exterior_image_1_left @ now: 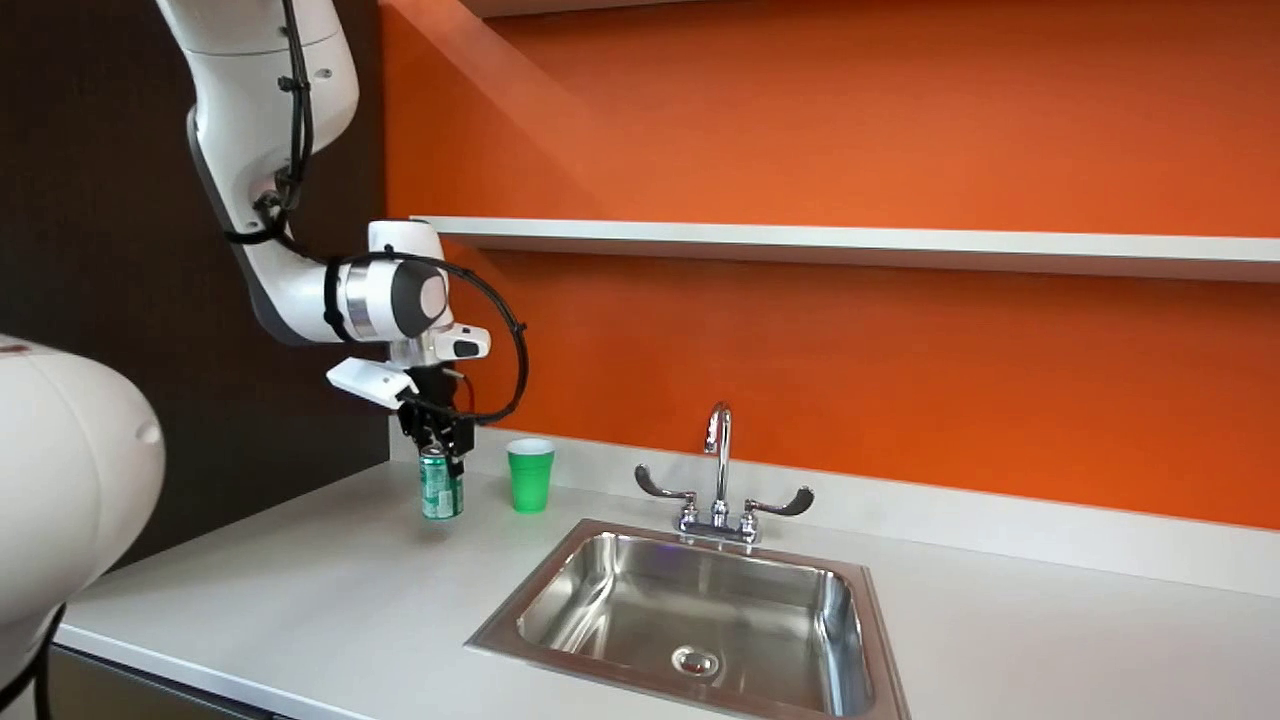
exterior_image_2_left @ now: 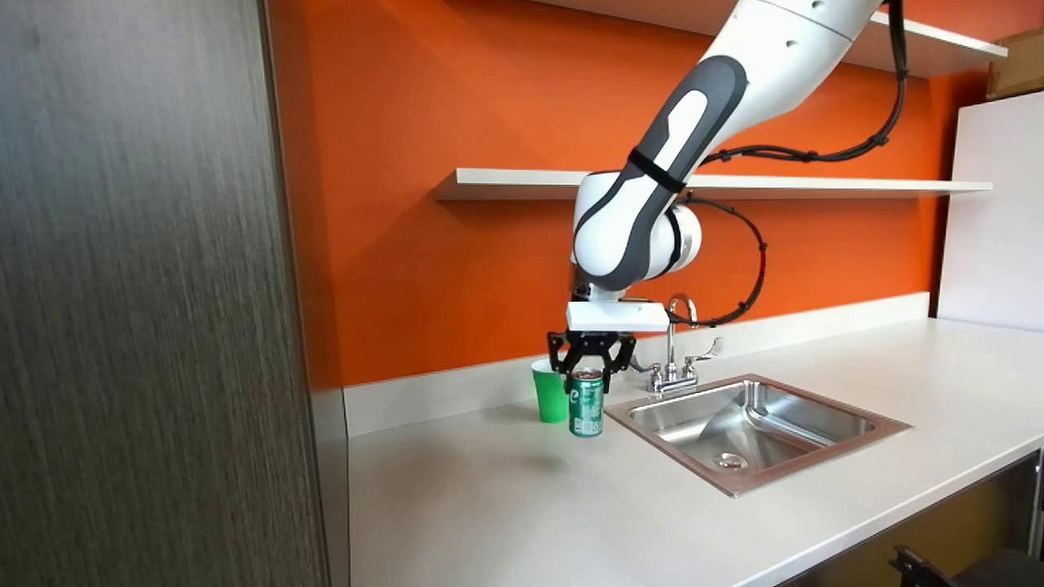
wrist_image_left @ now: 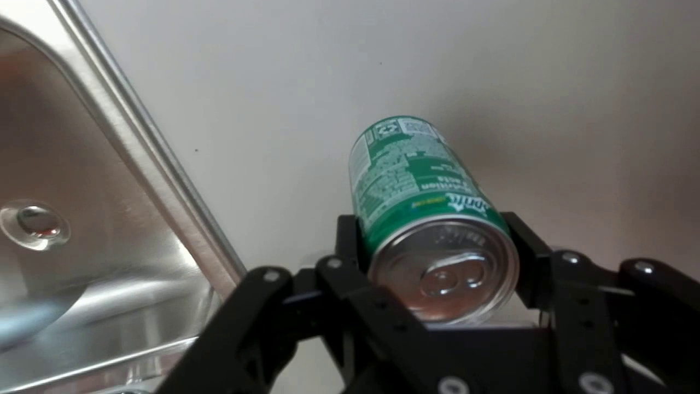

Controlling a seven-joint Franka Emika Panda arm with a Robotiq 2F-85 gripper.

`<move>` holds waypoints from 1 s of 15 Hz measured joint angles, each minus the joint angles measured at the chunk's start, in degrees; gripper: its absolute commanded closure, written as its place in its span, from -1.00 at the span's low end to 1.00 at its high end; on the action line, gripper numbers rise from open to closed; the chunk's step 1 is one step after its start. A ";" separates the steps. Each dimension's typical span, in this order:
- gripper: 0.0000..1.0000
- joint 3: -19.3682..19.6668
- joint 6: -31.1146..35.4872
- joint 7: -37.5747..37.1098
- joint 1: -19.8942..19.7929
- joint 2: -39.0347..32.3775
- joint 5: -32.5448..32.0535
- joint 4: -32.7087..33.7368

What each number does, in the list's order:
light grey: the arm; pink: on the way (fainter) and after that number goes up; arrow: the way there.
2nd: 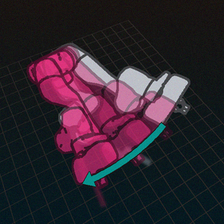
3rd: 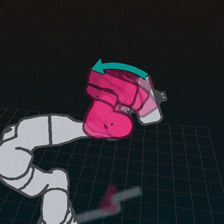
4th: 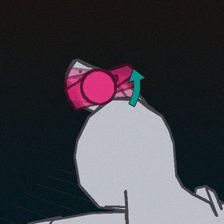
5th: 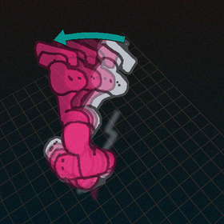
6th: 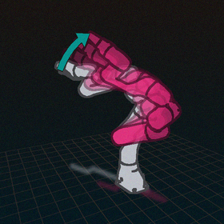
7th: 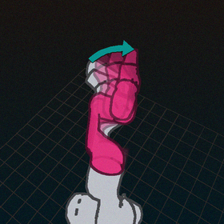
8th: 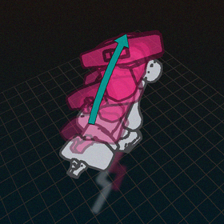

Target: Put the can on the shelf

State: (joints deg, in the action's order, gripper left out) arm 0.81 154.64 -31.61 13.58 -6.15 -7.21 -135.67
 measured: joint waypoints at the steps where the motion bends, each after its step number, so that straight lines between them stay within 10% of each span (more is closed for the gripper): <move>1: 0.21 -0.13 -1.88 -0.79 0.00 1.72 -0.83 -0.03; 15: 0.21 -7.35 -18.92 -4.42 -4.10 25.92 1.49 0.59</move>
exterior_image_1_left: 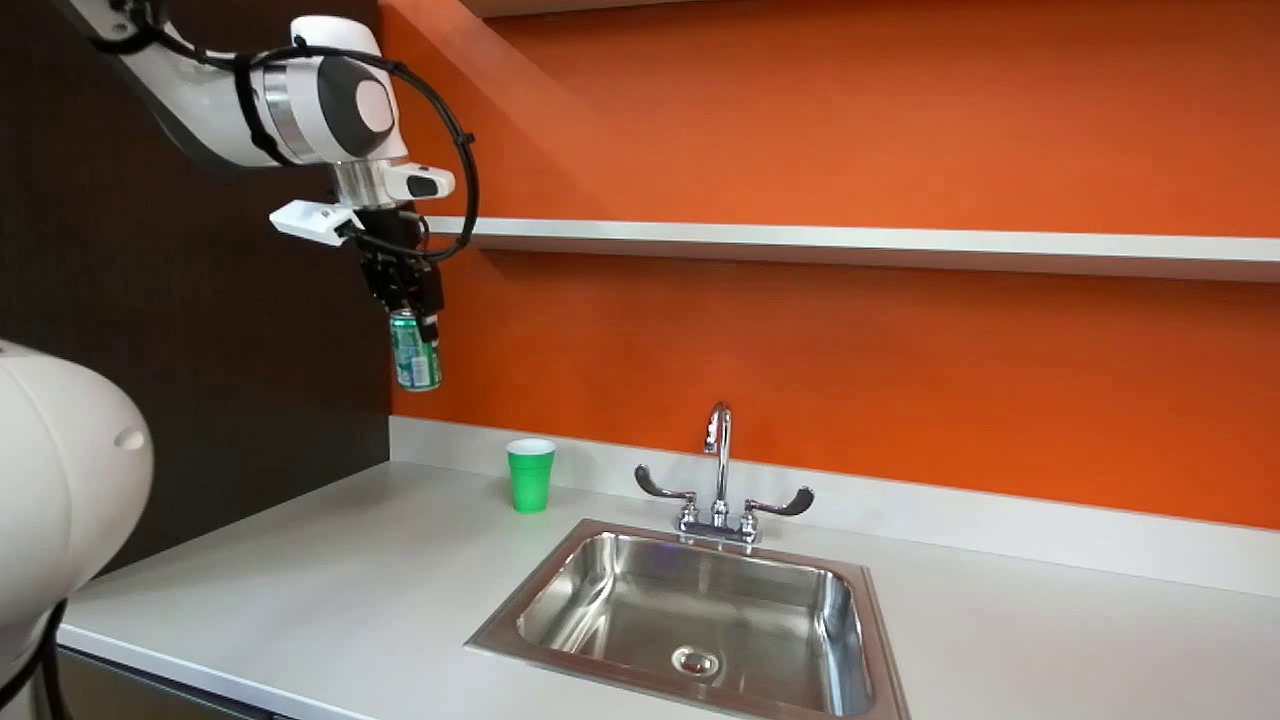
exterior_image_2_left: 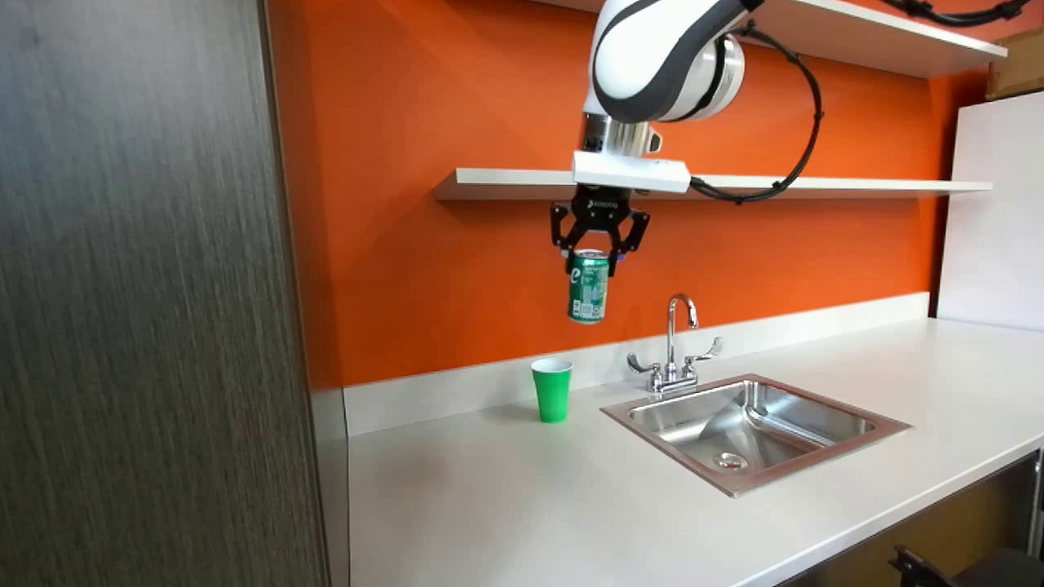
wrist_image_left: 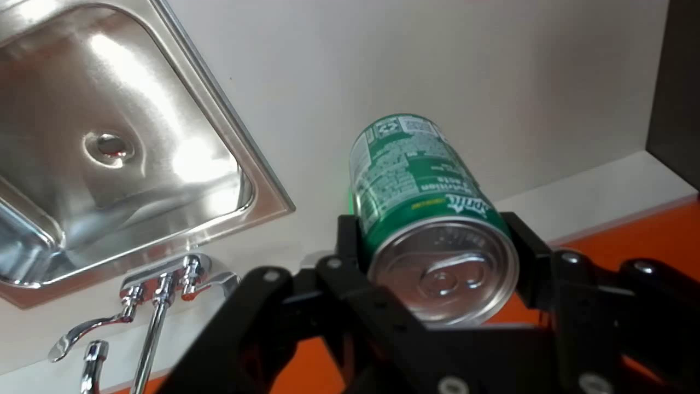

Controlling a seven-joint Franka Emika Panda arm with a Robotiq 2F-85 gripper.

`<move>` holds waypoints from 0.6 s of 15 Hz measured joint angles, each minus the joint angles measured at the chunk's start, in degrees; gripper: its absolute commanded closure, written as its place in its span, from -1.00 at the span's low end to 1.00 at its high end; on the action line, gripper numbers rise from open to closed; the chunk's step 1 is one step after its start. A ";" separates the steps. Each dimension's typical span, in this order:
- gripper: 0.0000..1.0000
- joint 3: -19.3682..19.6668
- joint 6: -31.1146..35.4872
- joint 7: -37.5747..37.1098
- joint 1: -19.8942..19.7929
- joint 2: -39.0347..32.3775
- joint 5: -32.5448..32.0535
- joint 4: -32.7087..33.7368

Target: Put the can on the shelf

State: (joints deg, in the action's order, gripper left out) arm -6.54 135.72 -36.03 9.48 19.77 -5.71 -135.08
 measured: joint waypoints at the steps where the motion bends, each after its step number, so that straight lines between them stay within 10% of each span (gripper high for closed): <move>1: 0.21 -0.33 -0.32 -0.01 -0.57 1.42 0.33 0.52; 9: 0.21 -3.26 -4.27 -0.10 -5.48 8.33 0.57 7.06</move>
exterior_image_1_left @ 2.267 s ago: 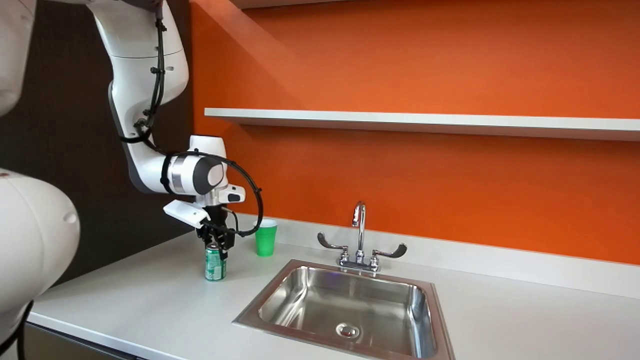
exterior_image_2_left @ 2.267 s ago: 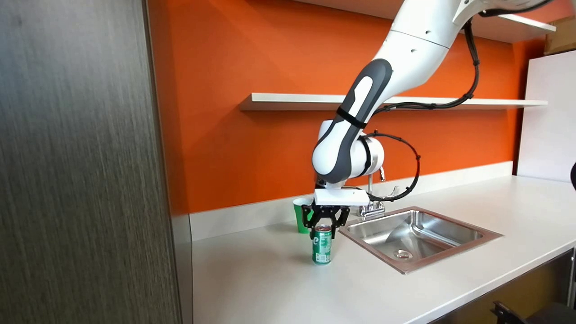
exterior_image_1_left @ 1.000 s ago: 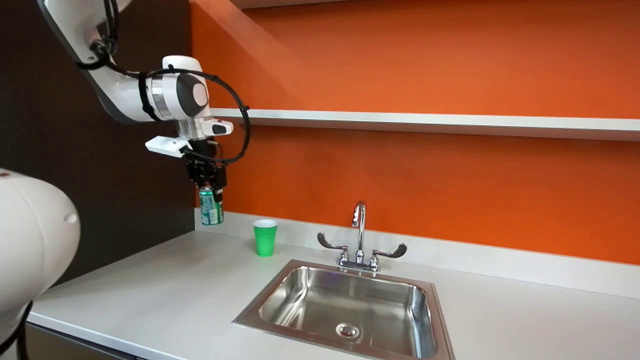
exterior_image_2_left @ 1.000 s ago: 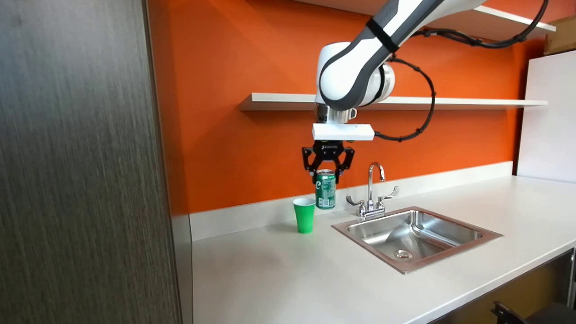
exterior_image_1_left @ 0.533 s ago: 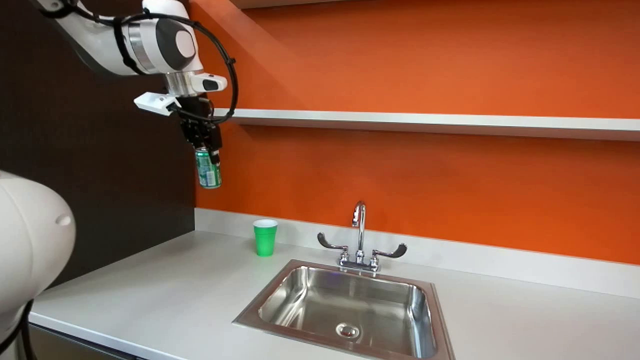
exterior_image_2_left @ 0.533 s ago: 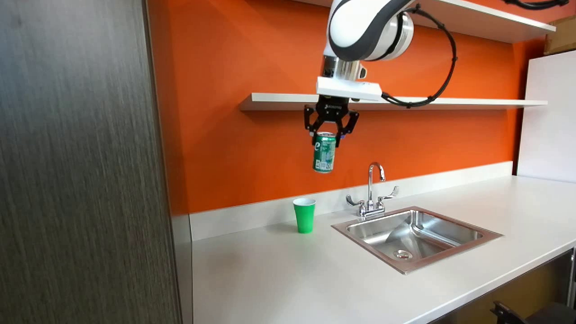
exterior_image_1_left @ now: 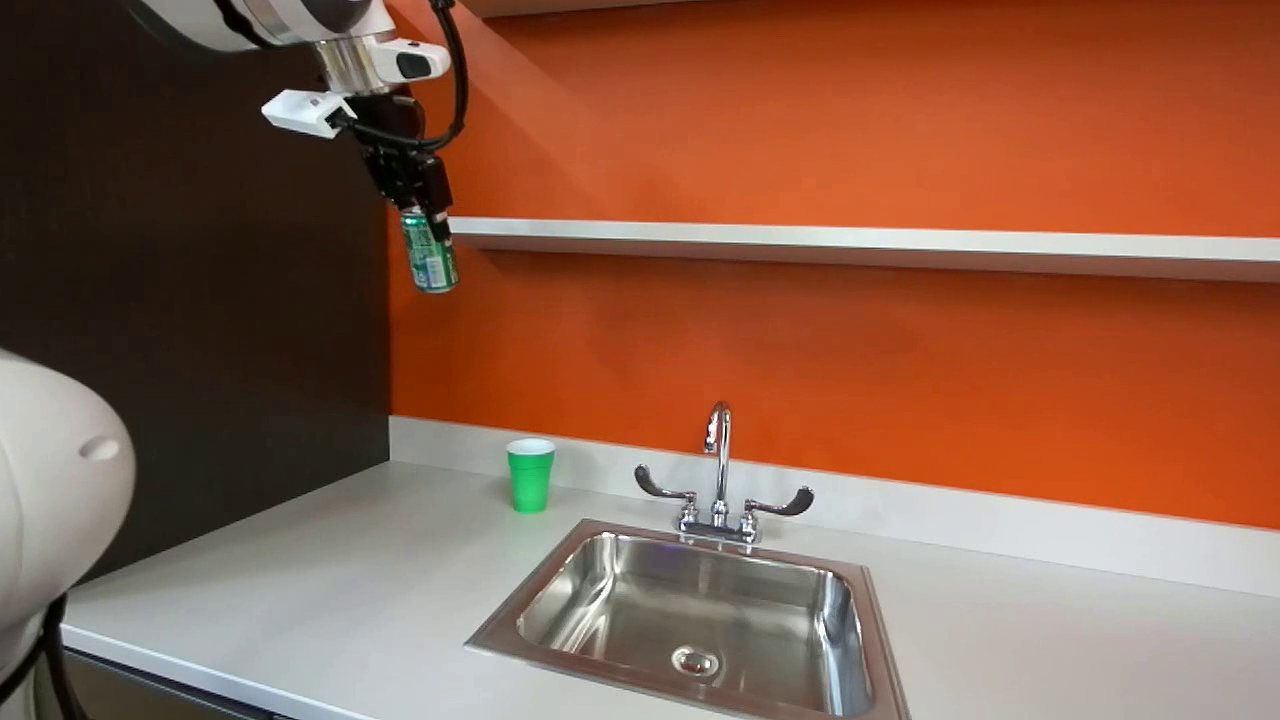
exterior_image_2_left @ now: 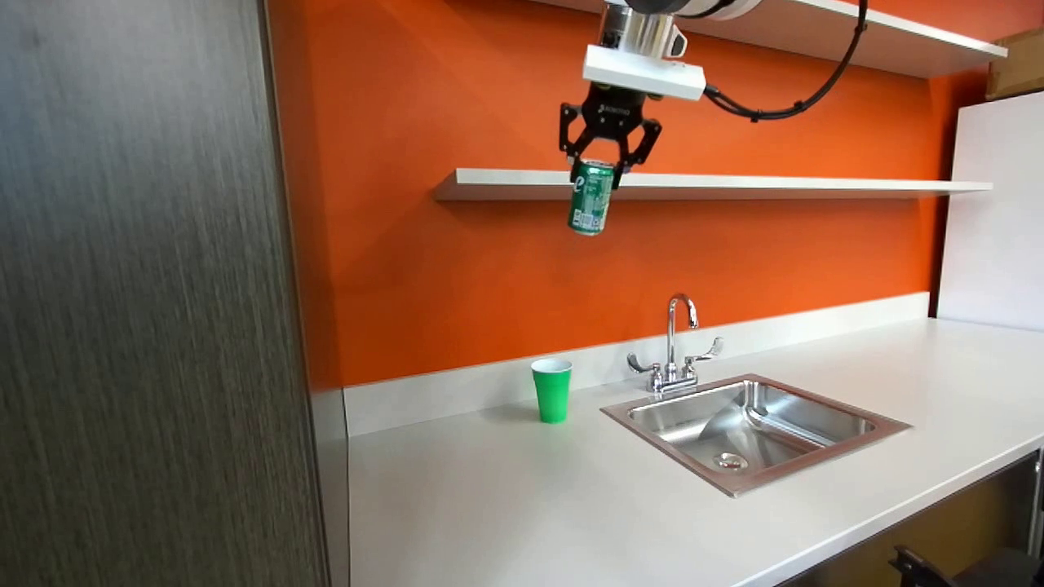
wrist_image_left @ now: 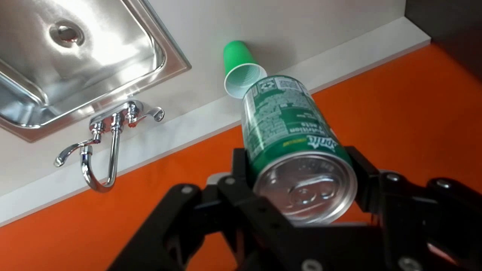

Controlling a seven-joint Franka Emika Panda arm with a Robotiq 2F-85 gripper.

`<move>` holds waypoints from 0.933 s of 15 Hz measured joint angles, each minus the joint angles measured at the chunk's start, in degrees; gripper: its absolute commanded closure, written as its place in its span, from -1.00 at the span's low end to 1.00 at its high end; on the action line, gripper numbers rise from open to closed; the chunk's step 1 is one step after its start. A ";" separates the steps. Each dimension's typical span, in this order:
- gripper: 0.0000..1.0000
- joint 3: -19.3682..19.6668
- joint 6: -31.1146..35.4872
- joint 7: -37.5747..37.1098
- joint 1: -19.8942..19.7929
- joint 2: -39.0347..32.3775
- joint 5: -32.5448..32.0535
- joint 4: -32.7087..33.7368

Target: Put the can on the shelf

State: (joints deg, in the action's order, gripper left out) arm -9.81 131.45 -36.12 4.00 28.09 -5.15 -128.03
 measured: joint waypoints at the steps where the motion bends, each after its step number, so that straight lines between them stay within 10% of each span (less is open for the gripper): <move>1: 0.21 -0.30 -0.47 0.00 -0.42 0.41 0.00 0.86; 14: 0.21 -2.63 -10.02 -0.29 -4.42 -1.06 -1.24 17.41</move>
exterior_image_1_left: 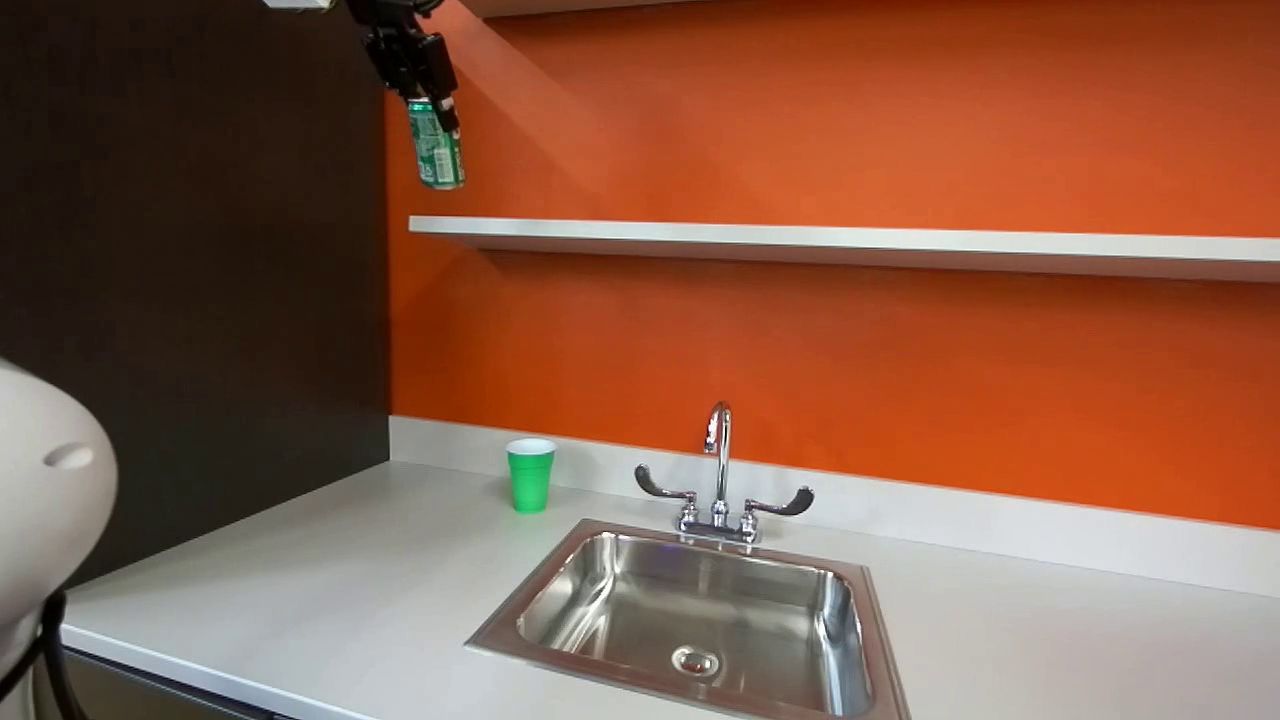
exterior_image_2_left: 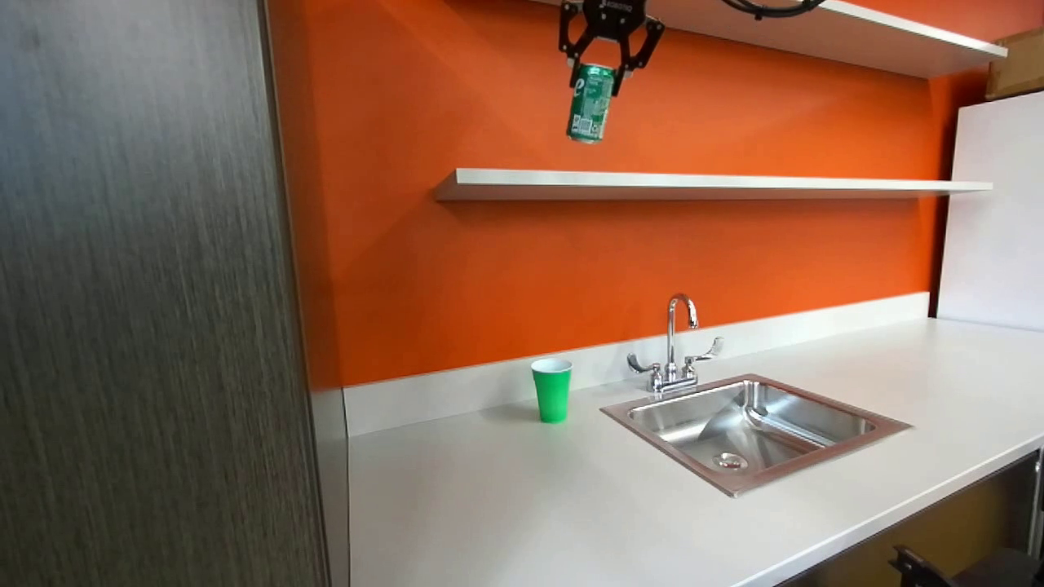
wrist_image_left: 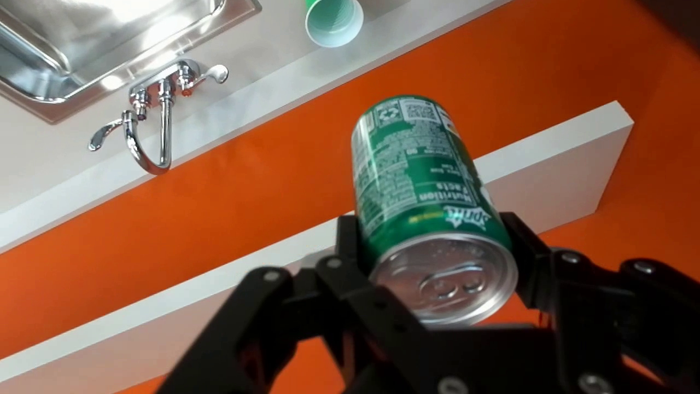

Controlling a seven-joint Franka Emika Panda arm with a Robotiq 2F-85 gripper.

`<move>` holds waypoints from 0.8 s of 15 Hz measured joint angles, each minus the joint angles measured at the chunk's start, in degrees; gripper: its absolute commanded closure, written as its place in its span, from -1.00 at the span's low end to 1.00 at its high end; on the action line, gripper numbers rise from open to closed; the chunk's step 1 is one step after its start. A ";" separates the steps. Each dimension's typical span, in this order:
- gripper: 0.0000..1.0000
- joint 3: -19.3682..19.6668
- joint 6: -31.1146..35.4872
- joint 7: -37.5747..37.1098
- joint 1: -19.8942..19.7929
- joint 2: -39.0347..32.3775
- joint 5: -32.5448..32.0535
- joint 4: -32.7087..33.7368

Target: Put the can on the shelf

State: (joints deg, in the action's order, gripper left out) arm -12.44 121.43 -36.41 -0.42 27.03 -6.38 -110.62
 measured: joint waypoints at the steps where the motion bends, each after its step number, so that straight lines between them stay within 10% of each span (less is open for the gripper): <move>1: 0.21 -0.22 -0.54 -0.30 -0.31 -0.89 -0.49 1.57; 12: 0.21 -1.26 -0.92 -4.61 -0.44 -16.76 -8.63 17.01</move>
State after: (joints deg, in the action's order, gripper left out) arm -13.69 120.51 -41.02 -0.86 10.27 -15.01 -93.61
